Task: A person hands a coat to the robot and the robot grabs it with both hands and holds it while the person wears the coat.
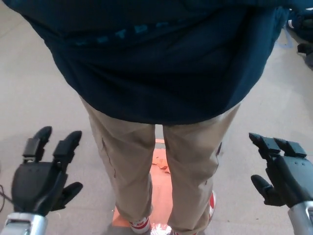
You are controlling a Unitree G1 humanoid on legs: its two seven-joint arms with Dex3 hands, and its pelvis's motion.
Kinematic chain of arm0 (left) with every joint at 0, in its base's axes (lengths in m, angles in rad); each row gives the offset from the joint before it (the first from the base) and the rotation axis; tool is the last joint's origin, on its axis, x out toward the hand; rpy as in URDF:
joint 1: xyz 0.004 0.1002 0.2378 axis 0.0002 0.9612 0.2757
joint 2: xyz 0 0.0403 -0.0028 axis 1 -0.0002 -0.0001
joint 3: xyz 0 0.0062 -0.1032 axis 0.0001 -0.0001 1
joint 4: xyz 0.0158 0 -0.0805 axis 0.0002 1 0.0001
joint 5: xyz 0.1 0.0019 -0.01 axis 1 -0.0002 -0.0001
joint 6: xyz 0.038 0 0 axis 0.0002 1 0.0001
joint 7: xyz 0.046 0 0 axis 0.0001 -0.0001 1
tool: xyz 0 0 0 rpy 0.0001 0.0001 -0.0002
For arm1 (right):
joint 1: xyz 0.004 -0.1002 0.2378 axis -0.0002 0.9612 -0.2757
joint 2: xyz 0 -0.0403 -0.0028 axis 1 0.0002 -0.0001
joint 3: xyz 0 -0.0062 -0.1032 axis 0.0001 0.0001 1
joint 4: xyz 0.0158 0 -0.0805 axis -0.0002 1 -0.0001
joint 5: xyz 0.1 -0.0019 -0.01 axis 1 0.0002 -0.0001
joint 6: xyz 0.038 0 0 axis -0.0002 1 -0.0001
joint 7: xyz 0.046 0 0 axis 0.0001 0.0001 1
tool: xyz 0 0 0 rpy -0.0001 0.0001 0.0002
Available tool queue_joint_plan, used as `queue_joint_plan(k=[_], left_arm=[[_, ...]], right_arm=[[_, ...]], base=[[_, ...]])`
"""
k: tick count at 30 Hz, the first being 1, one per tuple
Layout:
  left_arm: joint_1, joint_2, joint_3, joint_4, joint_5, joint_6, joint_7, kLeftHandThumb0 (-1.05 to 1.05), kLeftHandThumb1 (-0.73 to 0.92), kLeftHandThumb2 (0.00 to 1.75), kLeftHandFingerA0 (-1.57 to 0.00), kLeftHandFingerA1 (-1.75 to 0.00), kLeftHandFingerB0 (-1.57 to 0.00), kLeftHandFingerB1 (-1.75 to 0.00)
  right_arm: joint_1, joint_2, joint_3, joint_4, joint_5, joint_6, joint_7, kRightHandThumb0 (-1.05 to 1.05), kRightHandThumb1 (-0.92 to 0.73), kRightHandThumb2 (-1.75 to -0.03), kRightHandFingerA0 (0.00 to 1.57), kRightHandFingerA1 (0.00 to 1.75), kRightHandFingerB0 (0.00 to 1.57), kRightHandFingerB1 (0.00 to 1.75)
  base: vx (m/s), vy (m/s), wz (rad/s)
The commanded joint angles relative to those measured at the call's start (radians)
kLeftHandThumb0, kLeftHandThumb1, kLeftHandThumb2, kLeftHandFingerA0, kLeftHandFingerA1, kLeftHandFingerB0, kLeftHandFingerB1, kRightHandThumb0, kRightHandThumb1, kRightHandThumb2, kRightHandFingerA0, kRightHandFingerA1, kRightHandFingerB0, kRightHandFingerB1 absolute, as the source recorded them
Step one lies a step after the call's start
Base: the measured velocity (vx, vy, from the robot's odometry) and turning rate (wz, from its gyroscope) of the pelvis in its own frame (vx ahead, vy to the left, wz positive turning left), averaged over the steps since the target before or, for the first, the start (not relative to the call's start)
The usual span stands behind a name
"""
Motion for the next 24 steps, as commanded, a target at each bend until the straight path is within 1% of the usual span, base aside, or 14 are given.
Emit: queue_joint_plan(k=[1,2,3,4,6,7,10,11,12,15,19,20,23,24], left_arm=[[-0.084,-0.014,-0.025,0.145,-0.059,-0.001,-0.175,-0.42,0.66,0.64,-0.35,-0.35,-0.07,-0.19],[-0.098,-0.015,-0.027,0.161,-0.063,-0.008,-0.184,-0.44,0.7,0.6,-0.35,-0.33,-0.04,-0.25],[-0.109,-0.015,-0.029,0.174,-0.066,-0.015,-0.19,-0.44,0.7,0.6,-0.35,-0.33,-0.04,-0.25],[-0.118,-0.014,-0.03,0.182,-0.071,-0.023,-0.197,-0.48,0.55,0.83,-0.26,-0.45,0.0,-0.25],[-0.138,-0.009,-0.03,0.195,-0.084,-0.045,-0.211,-0.47,0.55,0.84,-0.26,-0.45,0.0,-0.25],[-0.146,-0.005,-0.031,0.2,-0.09,-0.051,-0.231,-0.44,0.74,0.62,-0.31,-0.31,0.0,-0.23],[-0.158,0.0,-0.035,0.207,-0.099,-0.046,-0.268,-0.45,0.76,0.63,-0.29,-0.31,0.0,-0.19],[-0.159,-0.002,-0.039,0.21,-0.096,-0.032,-0.26,-0.46,0.74,0.69,-0.29,-0.33,-0.03,-0.13],[-0.16,-0.006,-0.04,0.211,-0.097,-0.019,-0.244,-0.49,0.78,0.64,-0.32,-0.32,0.0,-0.21],[-0.164,-0.016,-0.025,0.212,-0.122,0.016,-0.246,-0.48,0.79,0.64,-0.31,-0.31,0.0,-0.19],[-0.16,-0.009,0.008,0.214,-0.164,0.001,-0.273,-0.47,0.77,0.63,-0.34,-0.32,0.0,-0.21],[-0.159,-0.007,0.012,0.214,-0.168,-0.002,-0.271,-0.45,0.73,0.67,-0.33,-0.34,-0.02,-0.14],[-0.16,-0.011,0.019,0.212,-0.18,0.0,-0.278,-0.44,0.74,0.68,-0.3,-0.34,-0.03,-0.14],[-0.162,-0.012,0.019,0.21,-0.183,0.005,-0.289,-0.47,0.77,0.63,-0.32,-0.32,0.0,-0.19]], right_arm=[[-0.088,-0.003,0.027,0.128,0.038,0.089,0.178,-0.43,-0.75,-0.63,0.27,0.31,0.27,0.3],[-0.106,-0.003,0.028,0.15,0.044,0.084,0.187,-0.4,-0.75,-0.63,0.3,0.32,0.29,0.31],[-0.118,-0.004,0.03,0.165,0.051,0.078,0.193,-0.4,-0.75,-0.63,0.3,0.32,0.29,0.31],[-0.129,-0.005,0.031,0.174,0.054,0.075,0.198,-0.39,-0.75,-0.63,0.3,0.32,0.3,0.32],[-0.155,-0.005,0.03,0.191,0.068,0.069,0.21,-0.38,-0.76,-0.63,0.3,0.32,0.3,0.31],[-0.168,-0.003,0.031,0.204,0.076,0.063,0.216,-0.36,-0.78,-0.64,0.3,0.31,0.29,0.31],[-0.186,-0.001,0.035,0.23,0.086,0.043,0.216,-0.35,-0.78,-0.64,0.31,0.32,0.28,0.31],[-0.192,-0.004,0.033,0.24,0.093,0.033,0.216,-0.33,-0.8,-0.64,0.33,0.32,0.24,0.3],[-0.197,-0.005,0.032,0.245,0.099,0.03,0.218,-0.32,-0.81,-0.65,0.32,0.32,0.22,0.29],[-0.209,-0.006,0.026,0.256,0.119,0.019,0.23,-0.31,-0.82,-0.65,0.32,0.32,0.19,0.28],[-0.232,0.001,0.028,0.271,0.133,0.008,0.238,-0.28,-0.85,-0.66,0.32,0.31,0.14,0.27],[-0.236,0.003,0.026,0.273,0.139,0.003,0.239,-0.27,-0.85,-0.66,0.32,0.31,0.14,0.27],[-0.24,0.001,0.018,0.28,0.155,-0.008,0.243,-0.25,-0.88,-0.66,0.31,0.31,0.12,0.26],[-0.243,-0.001,0.018,0.285,0.159,-0.012,0.245,-0.24,-0.88,-0.67,0.29,0.31,0.12,0.24]], base=[[0.0,0.0,0.0],[0.0,0.0,0.0],[0.0,0.0,0.0],[0.0,0.0,0.0],[0.0,0.0,0.0],[0.0,0.0,0.0],[0.0,0.0,0.0],[0.0,0.0,0.0],[0.0,0.0,0.0],[0.0,0.0,0.0],[0.0,0.0,0.0],[0.0,0.0,0.0],[0.0,0.0,0.0],[0.0,0.0,0.0]])
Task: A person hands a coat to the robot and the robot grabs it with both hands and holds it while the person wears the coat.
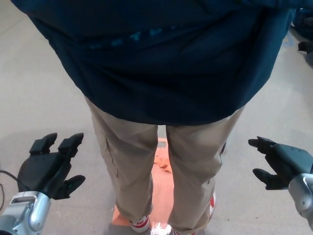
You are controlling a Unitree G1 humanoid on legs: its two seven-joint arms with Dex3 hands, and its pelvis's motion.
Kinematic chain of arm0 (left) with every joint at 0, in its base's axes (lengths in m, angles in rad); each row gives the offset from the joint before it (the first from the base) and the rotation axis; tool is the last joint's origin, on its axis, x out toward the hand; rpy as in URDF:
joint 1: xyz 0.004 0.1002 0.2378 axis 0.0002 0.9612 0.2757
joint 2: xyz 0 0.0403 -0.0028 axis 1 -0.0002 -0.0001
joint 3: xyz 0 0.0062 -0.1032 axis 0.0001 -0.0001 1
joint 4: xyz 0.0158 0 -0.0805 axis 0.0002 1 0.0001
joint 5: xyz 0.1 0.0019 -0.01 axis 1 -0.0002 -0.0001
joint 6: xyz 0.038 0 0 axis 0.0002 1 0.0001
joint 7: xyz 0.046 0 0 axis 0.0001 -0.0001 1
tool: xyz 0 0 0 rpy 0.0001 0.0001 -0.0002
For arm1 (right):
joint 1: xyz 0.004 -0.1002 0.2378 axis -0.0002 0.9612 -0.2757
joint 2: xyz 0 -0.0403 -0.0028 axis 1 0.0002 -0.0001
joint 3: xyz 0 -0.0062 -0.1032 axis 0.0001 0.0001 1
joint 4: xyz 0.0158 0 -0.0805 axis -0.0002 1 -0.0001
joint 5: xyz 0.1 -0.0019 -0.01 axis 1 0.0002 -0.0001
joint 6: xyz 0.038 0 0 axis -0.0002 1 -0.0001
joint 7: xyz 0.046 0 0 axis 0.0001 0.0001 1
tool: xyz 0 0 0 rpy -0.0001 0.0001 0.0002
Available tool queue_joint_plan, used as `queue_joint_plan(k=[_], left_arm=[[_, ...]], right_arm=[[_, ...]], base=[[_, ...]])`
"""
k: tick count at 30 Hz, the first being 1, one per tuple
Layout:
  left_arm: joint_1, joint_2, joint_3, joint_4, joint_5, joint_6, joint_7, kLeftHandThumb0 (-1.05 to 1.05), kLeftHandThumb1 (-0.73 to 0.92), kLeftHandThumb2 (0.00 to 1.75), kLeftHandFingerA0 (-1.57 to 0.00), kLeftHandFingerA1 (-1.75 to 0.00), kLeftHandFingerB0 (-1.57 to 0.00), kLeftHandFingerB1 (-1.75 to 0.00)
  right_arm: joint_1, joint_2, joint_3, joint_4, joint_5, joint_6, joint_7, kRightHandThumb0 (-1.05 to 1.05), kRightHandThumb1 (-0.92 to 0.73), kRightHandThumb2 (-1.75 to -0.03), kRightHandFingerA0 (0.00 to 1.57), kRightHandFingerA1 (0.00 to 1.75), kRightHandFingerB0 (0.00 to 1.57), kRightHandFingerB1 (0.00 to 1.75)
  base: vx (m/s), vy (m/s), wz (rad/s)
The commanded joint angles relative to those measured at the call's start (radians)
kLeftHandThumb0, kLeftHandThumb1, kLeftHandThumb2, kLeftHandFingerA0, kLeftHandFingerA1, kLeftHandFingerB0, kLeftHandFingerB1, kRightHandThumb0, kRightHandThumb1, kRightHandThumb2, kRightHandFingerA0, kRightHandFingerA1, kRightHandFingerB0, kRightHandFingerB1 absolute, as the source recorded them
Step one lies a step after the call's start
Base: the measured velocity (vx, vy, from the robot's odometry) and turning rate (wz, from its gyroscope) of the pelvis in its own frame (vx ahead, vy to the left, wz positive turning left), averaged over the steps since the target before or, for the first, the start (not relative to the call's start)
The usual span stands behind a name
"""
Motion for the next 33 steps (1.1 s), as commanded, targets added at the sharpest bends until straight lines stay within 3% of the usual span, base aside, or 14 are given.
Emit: queue_joint_plan(k=[1,2,3,5,6,9,10,19,25,26,27,28,30,33], left_arm=[[-0.009,0.011,0.017,0.002,-0.061,0.033,-0.053,-0.43,0.73,0.67,-0.31,-0.34,-0.02,-0.13],[-0.011,0.012,0.018,-0.001,-0.063,0.036,-0.057,-0.43,0.73,0.67,-0.31,-0.34,-0.02,-0.13],[-0.011,0.011,0.023,-0.001,-0.071,0.029,-0.049,-0.52,0.61,0.85,-0.27,-0.45,0.0,-0.2],[-0.01,0.01,0.028,-0.002,-0.076,0.025,-0.04,-0.52,0.61,0.85,-0.27,-0.45,-0.01,-0.2],[-0.013,-0.002,0.05,-0.001,-0.1,0.021,-0.024,-0.46,0.56,0.74,-0.34,-0.42,-0.06,-0.25],[-0.017,-0.03,0.11,-0.001,-0.154,0.025,0.01,-0.42,0.54,0.72,-0.35,-0.41,-0.06,-0.25],[-0.024,-0.032,0.125,0.0,-0.168,0.021,0.006,-0.28,0.62,0.62,-0.39,-0.35,-0.07,-0.2],[-0.018,-0.011,0.164,-0.007,-0.194,-0.039,-0.053,-0.33,0.53,0.67,-0.39,-0.4,-0.07,-0.26],[-0.025,0.018,0.073,-0.004,-0.139,-0.043,-0.095,-0.3,0.7,0.63,-0.36,-0.34,-0.03,-0.19],[-0.029,0.021,0.049,0.001,-0.127,-0.052,-0.106,-0.41,0.6,0.83,-0.27,-0.44,0.0,-0.2],[-0.034,0.023,0.026,0.003,-0.119,-0.047,-0.109,-0.41,0.6,0.83,-0.27,-0.44,0.0,-0.2],[-0.047,0.019,0.0,0.009,-0.107,-0.003,-0.129,-0.4,0.76,0.7,-0.31,-0.35,-0.02,-0.12],[-0.051,0.02,-0.013,0.01,-0.108,0.01,-0.135,-0.43,0.81,0.64,-0.31,-0.31,0.0,-0.19],[-0.055,0.025,-0.028,0.007,-0.11,0.008,-0.13,-0.42,0.78,0.7,-0.29,-0.33,-0.03,-0.13]], right_arm=[[-0.025,-0.003,-0.011,0.03,0.053,-0.032,0.029,-0.25,-0.87,-0.68,0.27,0.3,0.11,0.23],[-0.028,-0.002,-0.011,0.035,0.055,-0.035,0.032,-0.25,-0.87,-0.68,0.27,0.3,0.11,0.23],[-0.03,-0.003,-0.01,0.037,0.056,-0.041,0.031,-0.25,-0.88,-0.68,0.28,0.3,0.11,0.23],[-0.032,-0.005,-0.005,0.038,0.056,-0.045,0.03,-0.24,-0.89,-0.68,0.28,0.31,0.11,0.22],[-0.036,-0.013,0.003,0.04,0.047,-0.046,0.032,-0.25,-0.9,-0.69,0.28,0.31,0.11,0.2],[-0.043,-0.024,0.015,0.042,0.041,-0.047,0.037,-0.24,-0.9,-0.7,0.27,0.31,0.1,0.2],[-0.049,-0.026,0.018,0.042,0.038,-0.042,0.036,-0.25,-0.9,-0.69,0.27,0.3,0.11,0.21],[-0.063,-0.02,0.034,0.061,0.036,-0.028,0.006,-0.28,-0.89,-0.68,0.3,0.31,0.12,0.24],[-0.051,-0.02,0.04,0.052,0.037,-0.03,0.006,-0.28,-0.89,-0.67,0.3,0.31,0.12,0.25],[-0.049,-0.022,0.042,0.053,0.035,-0.031,0.002,-0.28,-0.89,-0.67,0.3,0.31,0.12,0.25],[-0.049,-0.022,0.044,0.054,0.034,-0.033,-0.003,-0.28,-0.89,-0.67,0.3,0.31,0.12,0.25],[-0.05,-0.023,0.048,0.056,0.032,-0.038,-0.006,-0.27,-0.89,-0.67,0.3,0.3,0.12,0.25],[-0.049,-0.022,0.047,0.055,0.034,-0.041,-0.007,-0.27,-0.88,-0.67,0.3,0.3,0.12,0.26],[-0.048,-0.019,0.044,0.055,0.039,-0.035,-0.008,-0.27,-0.88,-0.67,0.3,0.3,0.13,0.26]], base=[[0.0,0.0,0.0],[0.0,0.0,0.0],[0.0,0.0,0.0],[0.0,0.0,0.0],[0.0,0.0,0.0],[0.0,0.0,0.0],[0.0,0.0,0.0],[0.0,0.0,0.0],[0.0,0.0,0.0],[0.0,0.0,0.0],[0.0,0.0,0.0],[0.0,0.0,0.0],[0.0,0.0,0.0],[0.0,0.0,0.0]])
